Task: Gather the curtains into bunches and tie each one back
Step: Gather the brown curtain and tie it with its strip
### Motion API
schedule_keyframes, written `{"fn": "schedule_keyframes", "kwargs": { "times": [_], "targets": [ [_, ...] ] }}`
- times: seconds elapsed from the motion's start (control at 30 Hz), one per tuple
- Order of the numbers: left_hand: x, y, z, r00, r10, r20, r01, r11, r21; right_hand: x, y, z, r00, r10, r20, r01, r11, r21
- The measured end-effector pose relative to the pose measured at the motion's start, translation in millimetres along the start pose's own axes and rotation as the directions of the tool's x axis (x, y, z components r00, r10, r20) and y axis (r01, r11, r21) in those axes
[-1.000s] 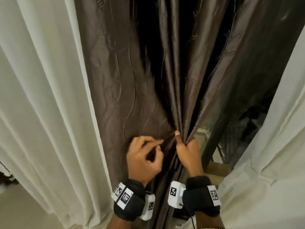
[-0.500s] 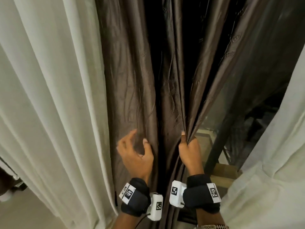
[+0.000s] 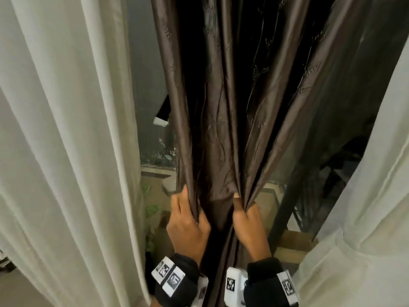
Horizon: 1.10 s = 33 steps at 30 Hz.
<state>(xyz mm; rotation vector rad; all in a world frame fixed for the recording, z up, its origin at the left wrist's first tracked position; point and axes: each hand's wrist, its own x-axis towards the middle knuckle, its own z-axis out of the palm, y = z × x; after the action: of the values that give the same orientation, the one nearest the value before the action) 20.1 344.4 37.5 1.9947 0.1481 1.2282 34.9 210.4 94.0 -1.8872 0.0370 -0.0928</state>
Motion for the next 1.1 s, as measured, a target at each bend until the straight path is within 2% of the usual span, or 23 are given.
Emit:
{"fn": "schedule_keyframes", "kwargs": {
  "times": [0.1,0.17,0.27,0.33,0.4,0.43,0.47,0.5,0.53,0.57,0.6,0.63,0.7,0.73,0.77,0.87,0.97,1.03,1.1],
  "targets": [
    [-11,7,7,0.989,0.070,0.134,-0.080,0.994,0.069,-22,-11,10,0.992,-0.025,0.127,0.007,0.990,0.143],
    [-18,7,11,0.965,0.119,0.232,-0.135,0.989,0.053,-29,-17,14,0.982,-0.077,0.172,0.047,0.984,0.173],
    [-23,4,7,0.904,0.189,0.383,-0.143,0.979,-0.146,-19,-21,19,0.994,-0.070,0.089,0.063,0.995,0.083],
    [-21,2,-1,0.883,0.283,0.375,-0.224,0.955,-0.194,-4,-15,18,0.998,-0.066,0.005,0.065,0.994,0.086],
    [-13,-3,-10,0.907,0.319,0.275,-0.257,0.936,-0.238,9,-7,15,0.996,-0.088,-0.026,0.090,0.991,0.099],
    [-6,-5,-14,0.937,0.286,0.199,-0.237,0.942,-0.240,14,-2,13,0.995,-0.093,-0.026,0.096,0.991,0.093],
    [5,-9,-17,0.973,0.200,0.115,-0.171,0.960,-0.222,17,1,10,0.996,-0.087,-0.025,0.089,0.993,0.072],
    [17,-13,-18,0.997,0.067,0.041,-0.058,0.979,-0.197,19,5,7,0.997,-0.078,-0.021,0.079,0.995,0.053],
    [31,-18,-18,0.996,-0.089,0.004,0.088,0.980,-0.179,19,5,3,0.998,-0.065,-0.021,0.066,0.997,0.040],
    [46,-22,-17,0.977,-0.211,0.024,0.212,0.963,-0.165,18,6,0,0.999,-0.051,-0.018,0.052,0.998,0.033],
    [59,-28,-16,0.960,-0.268,0.085,0.278,0.949,-0.145,18,7,-1,0.999,-0.047,-0.018,0.047,0.998,0.028],
    [69,-32,-14,0.943,-0.276,0.184,0.303,0.943,-0.140,20,8,-2,0.999,-0.051,-0.007,0.051,0.998,0.027],
    [80,-31,-7,0.883,-0.232,0.408,0.335,0.920,-0.203,23,7,-1,0.999,-0.043,0.002,0.043,0.999,0.014],
    [80,-29,-3,0.860,-0.189,0.475,0.334,0.911,-0.243,25,7,0,0.999,-0.040,-0.009,0.040,0.999,-0.012],
    [77,-26,0,0.861,-0.140,0.490,0.296,0.919,-0.259,29,10,1,0.999,-0.044,-0.016,0.043,0.998,-0.039],
    [60,-10,3,0.909,0.030,0.416,0.105,0.949,-0.296,30,3,1,0.997,-0.077,-0.020,0.075,0.995,-0.069],
    [41,9,1,0.896,0.087,0.435,0.108,0.908,-0.405,27,-2,7,1.000,-0.009,0.010,0.009,1.000,0.014],
    [31,13,4,0.906,0.105,0.411,0.074,0.915,-0.397,20,-4,13,0.996,0.075,0.043,-0.081,0.984,0.156],
    [26,14,7,0.916,0.124,0.382,0.036,0.921,-0.387,17,-1,17,0.996,0.078,0.044,-0.088,0.954,0.285]
  ]
}}
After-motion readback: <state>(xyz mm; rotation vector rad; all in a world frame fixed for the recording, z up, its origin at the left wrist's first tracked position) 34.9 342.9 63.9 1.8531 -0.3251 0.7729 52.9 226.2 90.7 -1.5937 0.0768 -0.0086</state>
